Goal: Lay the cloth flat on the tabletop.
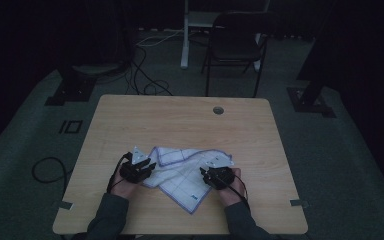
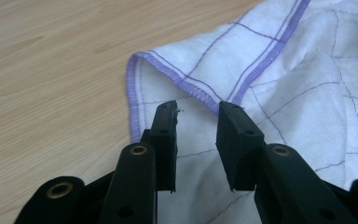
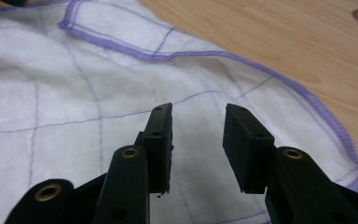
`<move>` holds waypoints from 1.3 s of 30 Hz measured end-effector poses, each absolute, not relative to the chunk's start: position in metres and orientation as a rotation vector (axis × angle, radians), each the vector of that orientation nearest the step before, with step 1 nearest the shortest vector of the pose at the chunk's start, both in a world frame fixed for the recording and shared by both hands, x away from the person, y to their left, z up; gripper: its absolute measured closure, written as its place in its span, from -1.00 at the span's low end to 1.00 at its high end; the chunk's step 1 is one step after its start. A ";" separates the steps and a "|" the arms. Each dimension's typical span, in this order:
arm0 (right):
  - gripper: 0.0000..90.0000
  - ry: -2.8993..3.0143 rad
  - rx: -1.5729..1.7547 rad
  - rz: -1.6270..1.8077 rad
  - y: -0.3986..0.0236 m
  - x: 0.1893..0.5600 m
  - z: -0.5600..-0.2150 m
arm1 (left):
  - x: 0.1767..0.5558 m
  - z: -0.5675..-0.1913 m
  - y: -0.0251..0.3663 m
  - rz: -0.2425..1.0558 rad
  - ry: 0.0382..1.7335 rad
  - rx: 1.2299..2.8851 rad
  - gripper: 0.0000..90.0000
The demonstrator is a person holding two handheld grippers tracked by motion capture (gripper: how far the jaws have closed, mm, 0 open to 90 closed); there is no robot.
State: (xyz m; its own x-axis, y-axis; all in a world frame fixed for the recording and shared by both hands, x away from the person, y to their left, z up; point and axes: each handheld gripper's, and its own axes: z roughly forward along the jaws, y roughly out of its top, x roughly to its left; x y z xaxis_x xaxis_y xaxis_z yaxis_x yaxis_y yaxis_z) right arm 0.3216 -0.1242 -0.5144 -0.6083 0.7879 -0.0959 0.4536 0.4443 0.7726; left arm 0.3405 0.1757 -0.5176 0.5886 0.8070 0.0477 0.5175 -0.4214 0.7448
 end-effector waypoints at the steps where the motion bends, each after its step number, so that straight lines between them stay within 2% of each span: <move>1: 0.40 2.258 1.039 1.007 -0.123 0.321 -0.515 | 0.341 -0.519 0.174 0.523 1.043 2.119 0.53; 21: 0.39 2.348 0.970 1.036 -0.107 0.308 -0.529 | 0.358 -0.534 0.151 0.455 1.023 2.206 0.43; 26: 0.38 2.370 0.950 1.036 -0.102 0.306 -0.532 | 0.365 -0.531 0.146 0.457 1.025 2.203 0.87; 28: 0.38 2.388 0.930 1.027 -0.099 0.305 -0.534 | 0.369 -0.528 0.143 0.453 1.018 2.198 0.93; 39: 0.37 2.424 0.918 1.017 -0.098 0.302 -0.542 | 0.392 -0.509 0.141 0.499 1.015 2.145 0.96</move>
